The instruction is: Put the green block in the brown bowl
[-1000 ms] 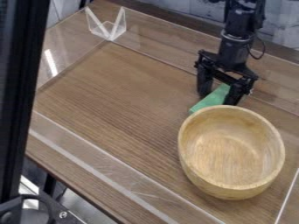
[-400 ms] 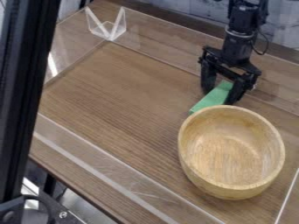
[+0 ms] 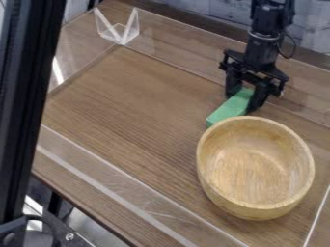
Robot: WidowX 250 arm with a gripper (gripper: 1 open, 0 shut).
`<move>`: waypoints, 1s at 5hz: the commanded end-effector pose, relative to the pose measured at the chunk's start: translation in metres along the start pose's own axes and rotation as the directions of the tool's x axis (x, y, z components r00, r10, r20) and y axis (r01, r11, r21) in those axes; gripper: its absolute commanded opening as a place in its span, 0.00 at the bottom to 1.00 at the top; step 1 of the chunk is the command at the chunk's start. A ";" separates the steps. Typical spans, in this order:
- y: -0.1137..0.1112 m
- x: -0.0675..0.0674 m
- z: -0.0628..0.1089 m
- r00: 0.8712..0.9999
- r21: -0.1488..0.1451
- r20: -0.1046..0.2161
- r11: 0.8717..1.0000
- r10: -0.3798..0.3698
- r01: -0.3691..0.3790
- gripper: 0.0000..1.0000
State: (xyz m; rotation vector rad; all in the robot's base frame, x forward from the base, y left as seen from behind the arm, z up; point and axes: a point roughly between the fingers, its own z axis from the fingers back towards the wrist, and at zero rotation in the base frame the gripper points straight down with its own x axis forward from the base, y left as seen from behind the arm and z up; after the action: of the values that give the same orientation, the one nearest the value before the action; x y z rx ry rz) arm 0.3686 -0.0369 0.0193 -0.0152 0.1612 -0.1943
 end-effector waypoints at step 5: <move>-0.020 0.004 0.010 0.993 -0.038 0.062 0.994 -0.096 0.098 0.00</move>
State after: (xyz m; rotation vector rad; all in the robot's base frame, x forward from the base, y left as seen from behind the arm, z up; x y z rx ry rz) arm 0.3669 -0.0484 0.0196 -0.0623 0.1425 -0.2538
